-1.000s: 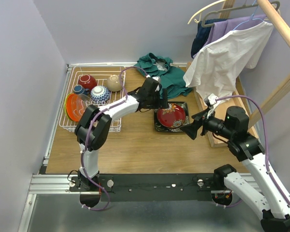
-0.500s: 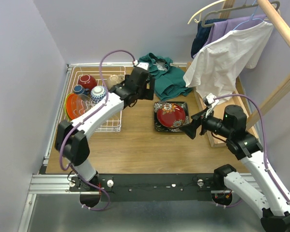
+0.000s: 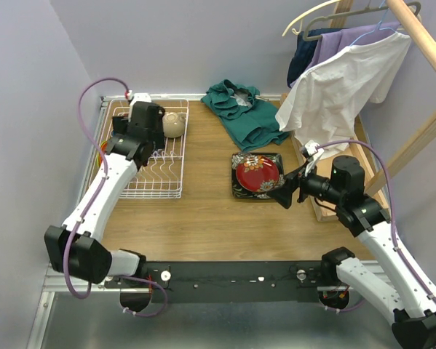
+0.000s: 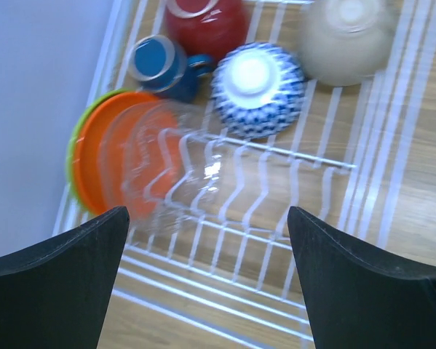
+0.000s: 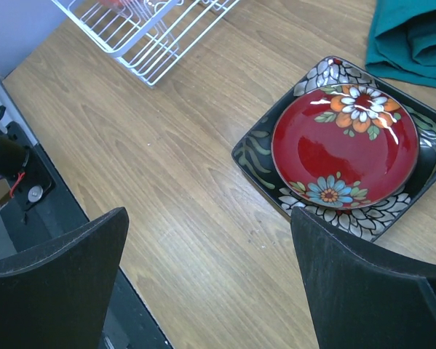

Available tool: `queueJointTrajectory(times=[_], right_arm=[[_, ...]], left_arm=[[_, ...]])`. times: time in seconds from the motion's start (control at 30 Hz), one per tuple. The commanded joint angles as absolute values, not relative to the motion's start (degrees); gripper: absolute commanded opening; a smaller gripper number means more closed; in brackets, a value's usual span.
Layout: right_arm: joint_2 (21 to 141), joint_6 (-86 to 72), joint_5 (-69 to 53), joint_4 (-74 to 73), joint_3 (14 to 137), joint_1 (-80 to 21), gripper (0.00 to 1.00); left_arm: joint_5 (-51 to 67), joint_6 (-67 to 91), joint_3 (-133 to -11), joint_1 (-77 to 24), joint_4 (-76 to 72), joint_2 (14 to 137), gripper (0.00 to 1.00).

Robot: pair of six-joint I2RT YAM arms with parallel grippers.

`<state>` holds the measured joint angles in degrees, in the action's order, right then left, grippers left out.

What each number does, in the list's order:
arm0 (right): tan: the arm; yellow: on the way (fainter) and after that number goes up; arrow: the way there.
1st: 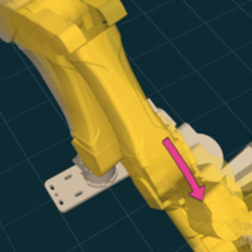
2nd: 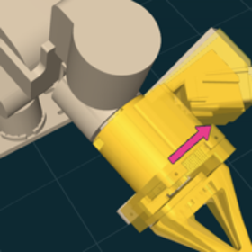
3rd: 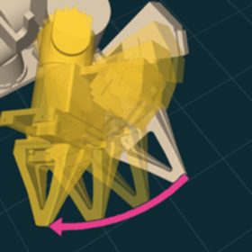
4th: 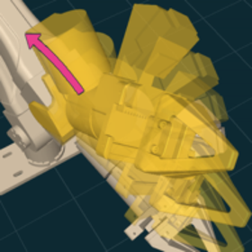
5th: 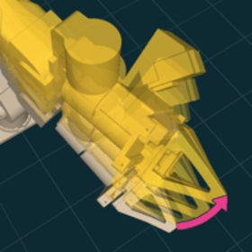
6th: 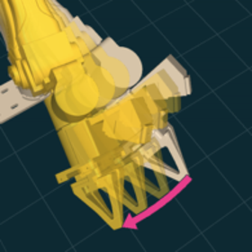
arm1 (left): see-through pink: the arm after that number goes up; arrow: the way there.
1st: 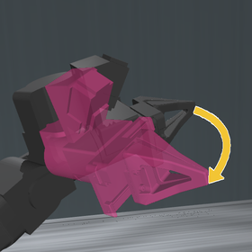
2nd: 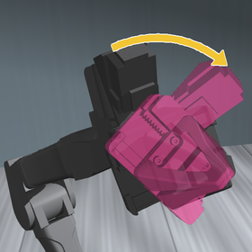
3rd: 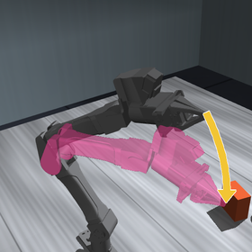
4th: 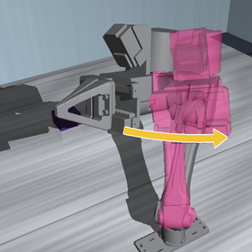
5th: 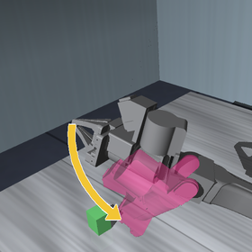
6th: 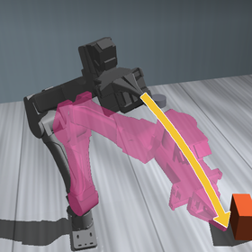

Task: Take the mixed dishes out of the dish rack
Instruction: Pick up the plate from the dish rack.

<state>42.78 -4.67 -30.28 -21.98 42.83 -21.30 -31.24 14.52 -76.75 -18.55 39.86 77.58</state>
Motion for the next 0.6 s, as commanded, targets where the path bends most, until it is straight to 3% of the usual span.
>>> queueJointTrajectory(times=[0.0, 0.3, 0.57], right_arm=[[43.07, -4.92, -32.61, -19.25, 41.57, -21.53, 1.0], [42.54, -4.92, -32.43, -19.07, 40.78, -21.53, 1.0], [42.54, -4.4, -31.38, -19.34, 40.52, -21.53, 1.0]], left_arm=[[-33.58, 14.05, -72.25, -11.89, 40.7, 73.4, 0.97], [-30.76, 16.7, -66.36, -3.08, 35.34, 73.74, 0.88], [-30.15, 14.68, -65.47, -0.79, 30.41, 79.71, 0.69]])
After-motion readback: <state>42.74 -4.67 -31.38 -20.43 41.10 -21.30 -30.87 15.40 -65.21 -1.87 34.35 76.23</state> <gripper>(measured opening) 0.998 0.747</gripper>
